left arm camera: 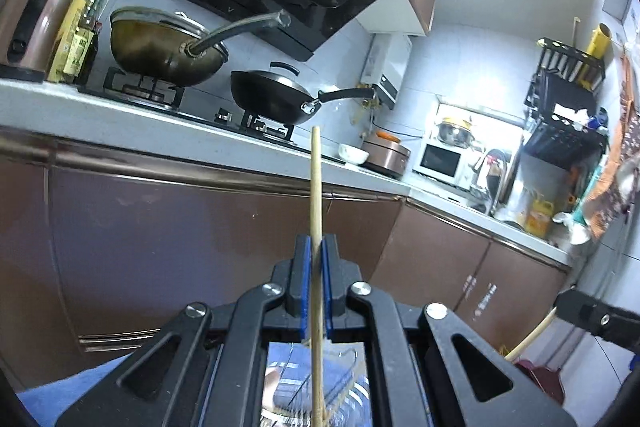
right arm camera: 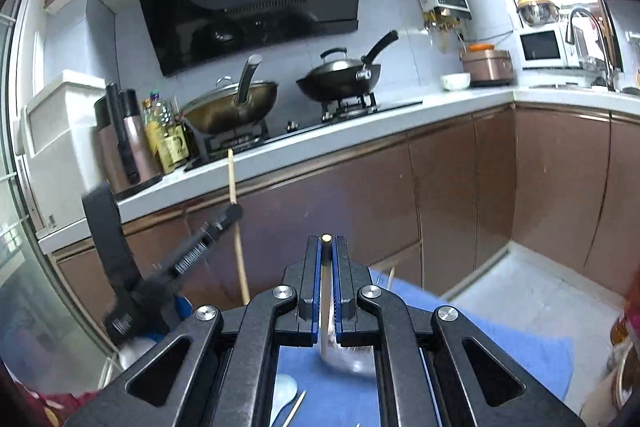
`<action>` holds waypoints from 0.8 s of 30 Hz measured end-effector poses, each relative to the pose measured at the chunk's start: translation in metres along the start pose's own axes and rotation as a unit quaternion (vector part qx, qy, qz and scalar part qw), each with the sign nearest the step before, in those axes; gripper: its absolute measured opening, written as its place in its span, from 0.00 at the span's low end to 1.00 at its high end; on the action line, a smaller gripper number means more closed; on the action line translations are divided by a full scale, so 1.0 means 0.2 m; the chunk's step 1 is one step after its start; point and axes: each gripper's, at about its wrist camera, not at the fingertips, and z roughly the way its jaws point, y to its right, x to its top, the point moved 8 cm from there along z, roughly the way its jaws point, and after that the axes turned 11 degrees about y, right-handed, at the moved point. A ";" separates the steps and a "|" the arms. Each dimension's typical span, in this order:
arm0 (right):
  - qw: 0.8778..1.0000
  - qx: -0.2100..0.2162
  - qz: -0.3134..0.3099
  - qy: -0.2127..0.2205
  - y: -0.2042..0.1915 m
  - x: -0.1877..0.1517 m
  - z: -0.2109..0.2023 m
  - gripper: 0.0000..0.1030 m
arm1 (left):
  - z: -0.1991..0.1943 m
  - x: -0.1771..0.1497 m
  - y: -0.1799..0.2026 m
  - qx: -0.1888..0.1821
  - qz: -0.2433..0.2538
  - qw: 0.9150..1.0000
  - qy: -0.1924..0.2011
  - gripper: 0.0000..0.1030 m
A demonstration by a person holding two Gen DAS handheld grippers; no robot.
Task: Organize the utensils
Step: 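Carry the chopstick in the left gripper over the holder while the right gripper lowers its chopstick in, then drop both chopsticks into the holder and open both grippers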
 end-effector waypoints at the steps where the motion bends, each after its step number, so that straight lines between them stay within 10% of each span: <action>1: 1.000 -0.003 -0.006 0.000 0.01 0.00 0.04 0.05 | 0.05 -0.04 0.00 0.006 -0.004 1.000 0.004 0.05; 19: 0.996 -0.033 -0.037 -0.068 0.19 -0.40 0.43 0.05 | 0.29 -0.49 -0.01 0.065 0.034 0.997 0.018 0.05; 24: 0.995 -0.040 -0.040 -0.085 0.19 -0.47 0.41 0.13 | 0.25 -0.55 -0.01 0.051 0.033 0.998 -0.001 0.18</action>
